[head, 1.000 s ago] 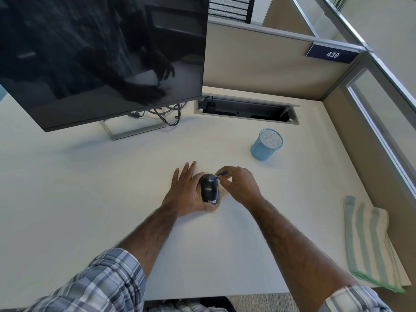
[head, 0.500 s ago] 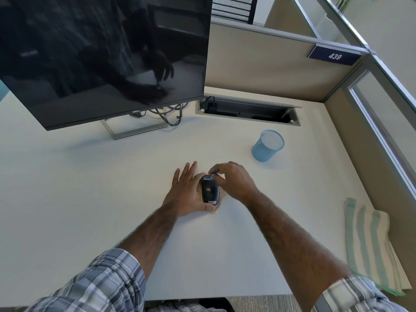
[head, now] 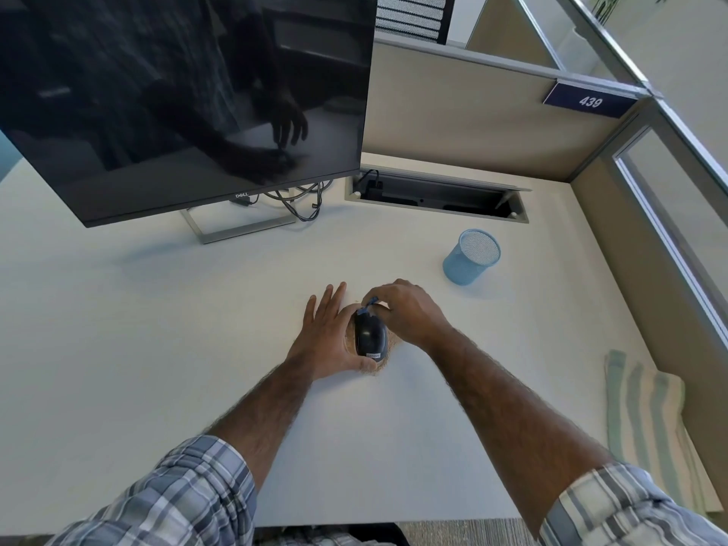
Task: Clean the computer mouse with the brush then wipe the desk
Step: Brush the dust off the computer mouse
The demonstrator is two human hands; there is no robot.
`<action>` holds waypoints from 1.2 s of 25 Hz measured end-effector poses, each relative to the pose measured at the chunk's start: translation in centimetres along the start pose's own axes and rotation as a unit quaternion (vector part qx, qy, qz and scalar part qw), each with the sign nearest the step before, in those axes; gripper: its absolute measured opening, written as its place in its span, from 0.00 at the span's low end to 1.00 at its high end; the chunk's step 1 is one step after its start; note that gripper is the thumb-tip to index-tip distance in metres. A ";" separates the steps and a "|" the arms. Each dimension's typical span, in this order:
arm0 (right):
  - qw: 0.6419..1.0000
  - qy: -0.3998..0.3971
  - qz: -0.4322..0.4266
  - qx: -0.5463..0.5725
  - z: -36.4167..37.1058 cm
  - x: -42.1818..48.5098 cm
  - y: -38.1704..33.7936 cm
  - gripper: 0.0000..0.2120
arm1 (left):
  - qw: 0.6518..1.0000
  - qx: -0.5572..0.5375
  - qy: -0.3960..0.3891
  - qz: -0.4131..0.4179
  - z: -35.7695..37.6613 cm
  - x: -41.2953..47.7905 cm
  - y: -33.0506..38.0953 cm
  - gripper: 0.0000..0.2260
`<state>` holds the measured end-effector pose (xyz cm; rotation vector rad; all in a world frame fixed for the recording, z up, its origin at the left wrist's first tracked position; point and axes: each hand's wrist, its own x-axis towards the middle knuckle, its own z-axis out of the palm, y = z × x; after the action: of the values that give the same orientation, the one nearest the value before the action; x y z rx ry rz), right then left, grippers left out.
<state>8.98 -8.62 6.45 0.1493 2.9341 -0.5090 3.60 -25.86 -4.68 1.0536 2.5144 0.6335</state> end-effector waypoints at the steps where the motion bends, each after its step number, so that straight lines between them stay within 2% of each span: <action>1: 1.000 -0.016 -0.007 0.003 0.0 0.0 -0.1 0.11 | 1.000 0.004 -0.001 0.000 0.0 0.0 0.0 0.56; 6: 0.999 0.005 0.041 0.010 0.0 0.7 0.5 0.10 | 1.000 -0.006 0.005 0.001 0.0 0.0 0.0 0.54; 9: 0.999 -0.009 0.041 0.026 0.2 0.9 0.2 0.10 | 1.000 0.001 0.007 0.002 0.1 0.0 0.1 0.53; 12: 0.996 0.023 0.078 0.026 0.5 1.0 0.6 0.10 | 1.000 -0.004 0.009 0.003 0.1 0.0 0.0 0.54; 15: 0.996 0.010 0.074 0.044 0.5 1.0 0.7 0.10 | 1.000 -0.002 0.008 0.006 0.0 0.0 0.0 0.54; 20: 0.987 0.049 0.127 0.081 0.4 0.7 1.5 0.10 | 1.000 0.005 0.006 0.009 0.1 0.1 -0.1 0.54; 27: 0.986 0.036 0.097 0.128 0.4 0.7 0.9 0.09 | 1.000 -0.003 0.015 -0.023 0.2 0.4 0.1 0.49; 30: 0.990 0.014 0.104 0.094 0.7 0.7 1.0 0.10 | 1.000 -0.008 0.015 -0.025 0.2 0.2 0.1 0.50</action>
<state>8.47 -7.90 5.34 0.4821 2.8482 -0.7523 3.63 -25.54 -4.82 0.9795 2.5490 0.6586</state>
